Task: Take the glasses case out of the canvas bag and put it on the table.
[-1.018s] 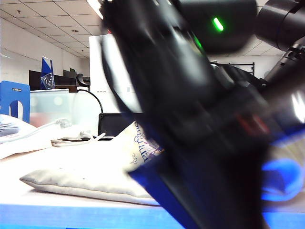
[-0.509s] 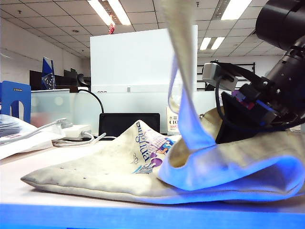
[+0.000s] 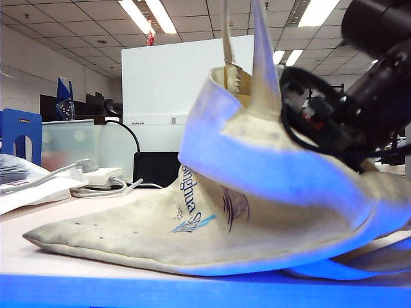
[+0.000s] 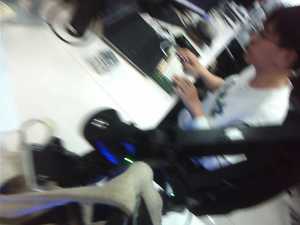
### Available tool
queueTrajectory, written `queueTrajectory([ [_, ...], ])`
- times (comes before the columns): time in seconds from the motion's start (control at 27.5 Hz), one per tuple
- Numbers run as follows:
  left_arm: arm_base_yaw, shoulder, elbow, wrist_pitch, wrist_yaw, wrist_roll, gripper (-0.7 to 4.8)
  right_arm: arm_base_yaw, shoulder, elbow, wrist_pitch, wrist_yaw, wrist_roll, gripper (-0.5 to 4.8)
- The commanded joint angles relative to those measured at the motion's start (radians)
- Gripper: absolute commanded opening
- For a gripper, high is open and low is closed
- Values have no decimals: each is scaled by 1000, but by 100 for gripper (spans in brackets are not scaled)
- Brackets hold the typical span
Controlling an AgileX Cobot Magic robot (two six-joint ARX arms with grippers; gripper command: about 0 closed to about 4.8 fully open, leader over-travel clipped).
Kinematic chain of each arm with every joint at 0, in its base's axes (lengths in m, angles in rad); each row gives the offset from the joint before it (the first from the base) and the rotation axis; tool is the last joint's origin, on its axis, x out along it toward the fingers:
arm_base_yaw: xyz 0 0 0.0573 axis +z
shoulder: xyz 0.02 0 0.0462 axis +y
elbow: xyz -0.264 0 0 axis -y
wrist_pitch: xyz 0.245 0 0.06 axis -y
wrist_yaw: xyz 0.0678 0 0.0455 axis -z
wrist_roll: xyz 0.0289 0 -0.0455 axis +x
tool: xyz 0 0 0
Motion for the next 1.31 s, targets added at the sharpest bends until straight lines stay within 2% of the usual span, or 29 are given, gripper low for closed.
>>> queueTrajectory([
  [0.04,-48,-14,3,16,16,-1,-6,1,91,3,113,-8,1,464],
  [0.11,-73,-23,3,16,16,-3,-6,1,125,10,172,-4,1,479],
  [0.15,-90,-32,4,14,20,-4,-6,0,127,39,177,61,0,479],
  [0.18,-102,-32,4,14,20,-6,-6,-1,127,53,170,71,0,479],
  [0.4,-109,-45,4,14,78,-6,-6,16,190,125,237,65,-8,479],
  [0.62,-109,-45,4,0,126,-5,-6,46,377,308,206,71,-42,479],
  [0.69,-109,-46,4,-14,126,-2,-6,55,440,332,203,74,-83,479],
  [0.8,-109,-46,3,-30,125,2,-6,72,555,370,191,75,-82,479],
  [0.87,-108,-46,3,-34,125,2,-6,109,617,404,178,131,-82,479],
  [1.09,-108,-46,3,-49,120,2,-6,150,621,478,199,121,-70,479],
  [1.16,-108,-46,3,-50,116,2,-6,175,621,480,198,123,-71,374],
  [1.27,-108,-46,3,-59,117,2,-6,188,619,481,199,105,-70,353],
  [1.31,-108,-46,3,-60,117,2,-6,189,619,482,198,104,-69,329],
])
